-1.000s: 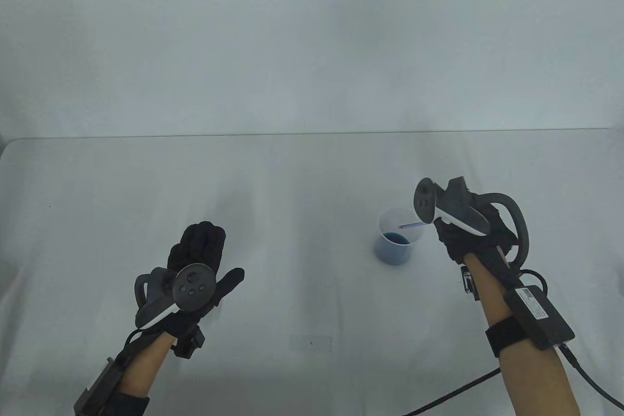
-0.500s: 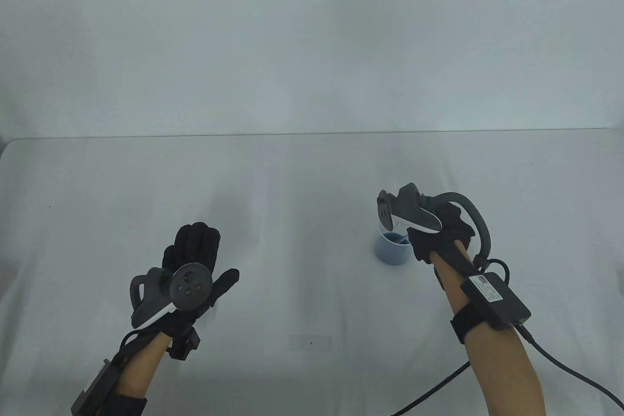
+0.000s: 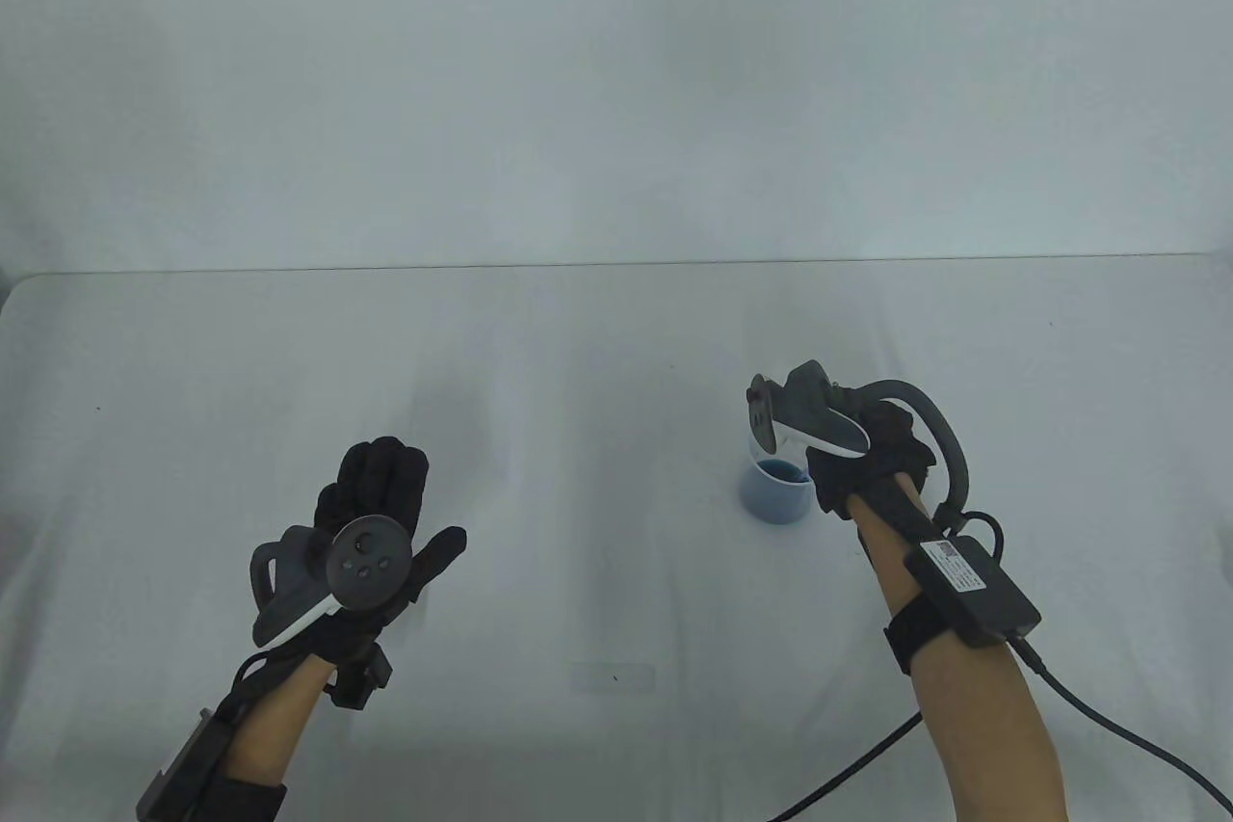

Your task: Dip glass rod into dye solution and streak across glass slide

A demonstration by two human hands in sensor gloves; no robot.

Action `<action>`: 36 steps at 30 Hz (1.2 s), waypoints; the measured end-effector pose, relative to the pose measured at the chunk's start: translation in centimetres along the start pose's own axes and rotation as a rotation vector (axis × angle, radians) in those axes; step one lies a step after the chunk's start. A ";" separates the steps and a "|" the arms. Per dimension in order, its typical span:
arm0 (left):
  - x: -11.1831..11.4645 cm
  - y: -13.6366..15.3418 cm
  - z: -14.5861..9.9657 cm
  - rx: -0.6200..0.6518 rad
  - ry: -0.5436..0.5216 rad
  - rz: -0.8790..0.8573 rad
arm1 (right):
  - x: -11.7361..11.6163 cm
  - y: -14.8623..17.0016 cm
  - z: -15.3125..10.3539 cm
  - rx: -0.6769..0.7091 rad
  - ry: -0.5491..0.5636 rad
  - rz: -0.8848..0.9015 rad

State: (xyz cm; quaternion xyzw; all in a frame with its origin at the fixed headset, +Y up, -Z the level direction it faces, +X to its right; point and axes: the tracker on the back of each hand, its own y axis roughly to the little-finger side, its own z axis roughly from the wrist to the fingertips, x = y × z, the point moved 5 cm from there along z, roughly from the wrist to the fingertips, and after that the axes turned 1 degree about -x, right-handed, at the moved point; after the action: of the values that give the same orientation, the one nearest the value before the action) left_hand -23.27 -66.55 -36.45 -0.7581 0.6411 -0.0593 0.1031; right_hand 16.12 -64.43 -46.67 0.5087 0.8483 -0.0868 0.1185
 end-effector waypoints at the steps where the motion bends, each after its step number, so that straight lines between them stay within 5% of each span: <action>1: 0.0 0.0 0.0 0.000 0.001 0.001 | 0.1 -0.1 -0.1 0.002 0.004 0.003; 36: 0.1 -1.4 0.0 0.039 0.008 0.003 | 1.4 1.9 -1.0 -0.032 0.032 0.037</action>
State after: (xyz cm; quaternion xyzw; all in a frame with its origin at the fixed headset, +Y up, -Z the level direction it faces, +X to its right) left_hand -21.91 -66.39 -36.16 -0.7549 0.6413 -0.0747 0.1156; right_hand 17.02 -62.08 -46.17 0.5237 0.8418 -0.0629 0.1146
